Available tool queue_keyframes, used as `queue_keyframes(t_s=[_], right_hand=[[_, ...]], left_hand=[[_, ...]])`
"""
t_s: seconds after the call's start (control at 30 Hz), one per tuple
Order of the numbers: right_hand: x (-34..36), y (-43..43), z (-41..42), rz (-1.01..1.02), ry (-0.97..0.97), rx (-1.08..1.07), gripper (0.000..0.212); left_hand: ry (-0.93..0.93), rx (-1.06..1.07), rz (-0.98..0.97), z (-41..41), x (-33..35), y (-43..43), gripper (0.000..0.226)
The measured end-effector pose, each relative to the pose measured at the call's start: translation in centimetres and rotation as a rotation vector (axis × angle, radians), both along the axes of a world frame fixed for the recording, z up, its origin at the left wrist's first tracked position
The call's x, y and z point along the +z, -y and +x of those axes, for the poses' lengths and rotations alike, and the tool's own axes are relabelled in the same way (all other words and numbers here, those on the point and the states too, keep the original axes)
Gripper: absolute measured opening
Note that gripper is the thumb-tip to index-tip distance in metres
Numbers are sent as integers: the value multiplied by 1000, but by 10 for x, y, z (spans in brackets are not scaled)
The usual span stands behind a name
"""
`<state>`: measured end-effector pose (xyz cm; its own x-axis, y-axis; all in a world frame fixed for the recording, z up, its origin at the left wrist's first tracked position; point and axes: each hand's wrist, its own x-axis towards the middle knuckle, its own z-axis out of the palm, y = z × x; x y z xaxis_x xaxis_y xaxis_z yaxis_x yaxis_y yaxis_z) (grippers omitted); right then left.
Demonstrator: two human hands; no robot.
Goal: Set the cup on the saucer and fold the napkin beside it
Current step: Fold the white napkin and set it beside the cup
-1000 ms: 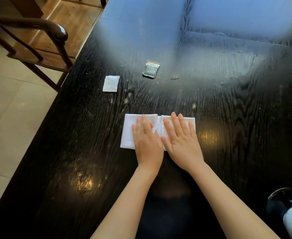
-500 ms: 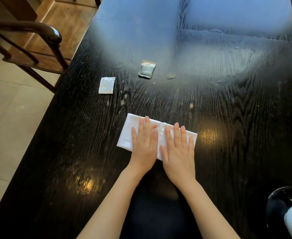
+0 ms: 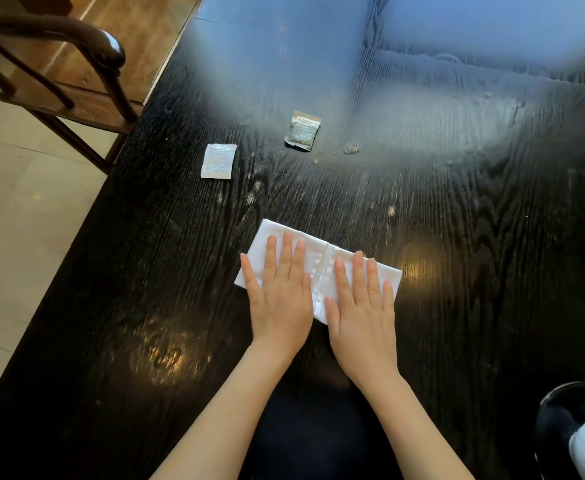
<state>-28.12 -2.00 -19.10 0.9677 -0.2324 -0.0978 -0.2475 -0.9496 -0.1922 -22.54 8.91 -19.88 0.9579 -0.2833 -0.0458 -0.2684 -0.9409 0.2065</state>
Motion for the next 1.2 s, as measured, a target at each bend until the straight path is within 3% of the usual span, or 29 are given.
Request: queue_keyframes(t_s=[0.33,0.53,0.7,0.8,0.9,1.2], right_hand=[[7,-8,10,-25,63,-82,54],[29,30,46,258,275,-50,41],[24,36,82,387,178,106,20],[20,39,90,488,149,71,3],[18,41,93,585,137,13,5],[10,30,87,408,288,5,9]], left_hand=[[23,-6,-54,-3,1,-4,57],[1,88,-124,-36,16,2,64],[-5,99,-35,-41,9,11,61],[-2,99,-17,-40,9,13,62],[-23,107,0,-42,7,14,61],[-38,96,1,-41,9,14,59]])
